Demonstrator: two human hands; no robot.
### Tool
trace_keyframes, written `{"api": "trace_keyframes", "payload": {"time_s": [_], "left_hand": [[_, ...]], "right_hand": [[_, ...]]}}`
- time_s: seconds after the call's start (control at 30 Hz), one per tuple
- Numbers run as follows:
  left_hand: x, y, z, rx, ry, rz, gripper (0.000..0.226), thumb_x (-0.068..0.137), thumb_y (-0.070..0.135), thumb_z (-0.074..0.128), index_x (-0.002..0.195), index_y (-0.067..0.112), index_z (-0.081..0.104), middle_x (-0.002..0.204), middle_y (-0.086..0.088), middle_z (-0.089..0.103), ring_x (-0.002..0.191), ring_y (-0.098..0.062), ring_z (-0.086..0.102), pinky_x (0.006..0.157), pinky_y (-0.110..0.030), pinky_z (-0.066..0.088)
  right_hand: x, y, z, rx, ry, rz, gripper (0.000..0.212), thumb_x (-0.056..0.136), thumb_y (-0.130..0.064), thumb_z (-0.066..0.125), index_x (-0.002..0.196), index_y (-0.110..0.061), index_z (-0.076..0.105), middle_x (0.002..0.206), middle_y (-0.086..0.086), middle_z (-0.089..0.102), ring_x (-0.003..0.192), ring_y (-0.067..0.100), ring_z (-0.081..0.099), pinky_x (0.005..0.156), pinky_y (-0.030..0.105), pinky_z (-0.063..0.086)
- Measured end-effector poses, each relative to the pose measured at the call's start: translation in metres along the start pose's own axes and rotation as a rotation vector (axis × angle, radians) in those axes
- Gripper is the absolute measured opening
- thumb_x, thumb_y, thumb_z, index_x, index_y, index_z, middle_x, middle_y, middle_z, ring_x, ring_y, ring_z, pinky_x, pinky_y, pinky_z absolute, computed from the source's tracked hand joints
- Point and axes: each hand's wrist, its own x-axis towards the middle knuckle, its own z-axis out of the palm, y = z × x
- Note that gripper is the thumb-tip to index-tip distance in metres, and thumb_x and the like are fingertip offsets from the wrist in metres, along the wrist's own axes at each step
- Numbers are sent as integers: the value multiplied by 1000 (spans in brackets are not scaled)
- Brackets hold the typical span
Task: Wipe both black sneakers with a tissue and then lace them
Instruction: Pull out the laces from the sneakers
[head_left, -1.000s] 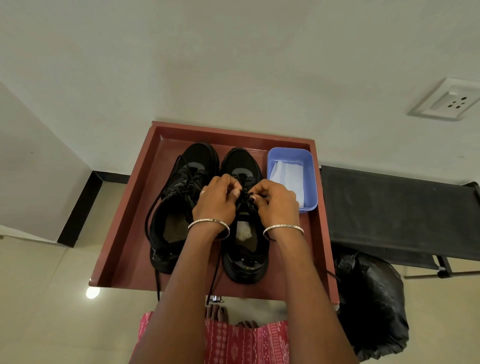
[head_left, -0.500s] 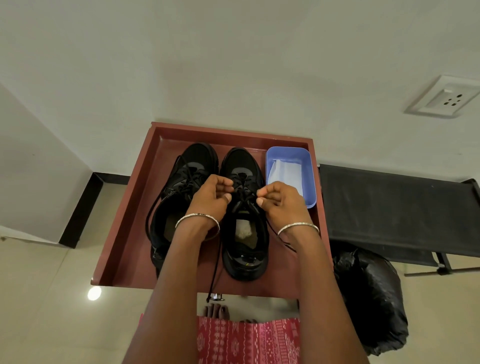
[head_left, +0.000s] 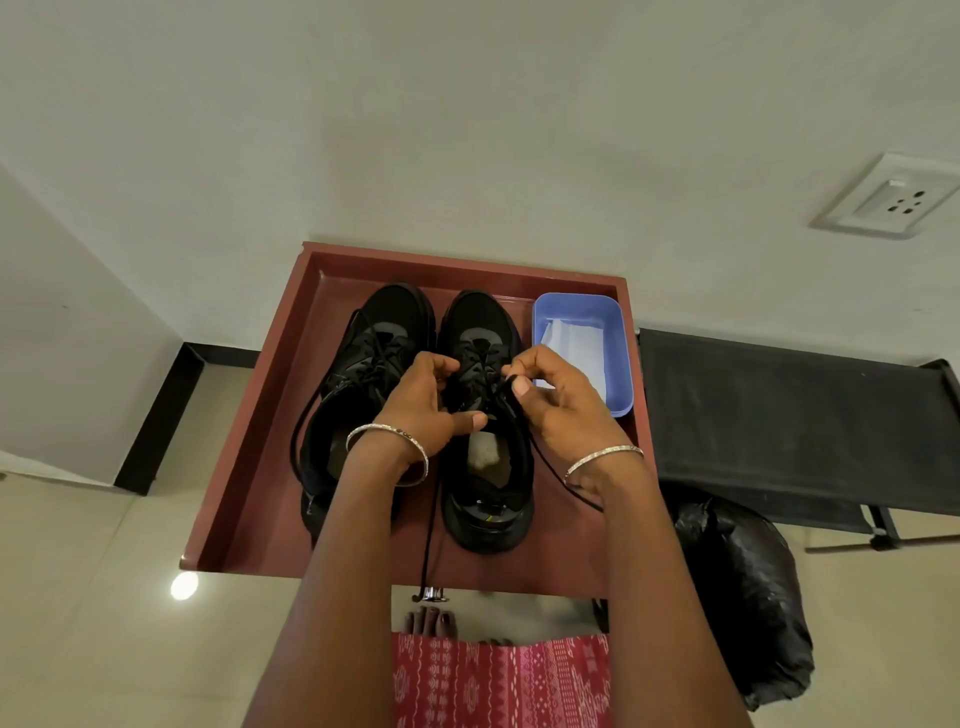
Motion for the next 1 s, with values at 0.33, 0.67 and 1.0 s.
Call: {"api": "trace_keyframes", "payload": {"time_s": [0.33, 0.67, 1.0], "left_hand": [[1, 0, 1, -20, 30, -24, 70, 72, 13, 89, 126, 20, 46, 139, -2, 48, 135, -18, 43, 113, -45, 41], [2, 3, 7, 25, 76, -22, 80, 65, 13, 92, 130, 15, 46, 135, -3, 52, 128, -21, 51, 107, -39, 47], [3, 2, 8, 165, 199, 170, 21, 87, 9, 72, 91, 30, 72, 107, 1, 68, 104, -15, 65, 98, -42, 52]], "right_hand": [[10, 9, 12, -291, 145, -25, 10, 91, -10, 69, 88, -19, 68, 82, -10, 67, 81, 7, 64, 77, 23, 53], [8, 6, 22, -253, 161, -8, 14, 99, -13, 53, 94, -25, 56, 89, -4, 62, 82, 19, 59, 79, 50, 56], [13, 9, 18, -137, 242, 157, 19, 94, -1, 61, 97, -16, 71, 94, -4, 71, 90, 7, 64, 89, 30, 56]]}}
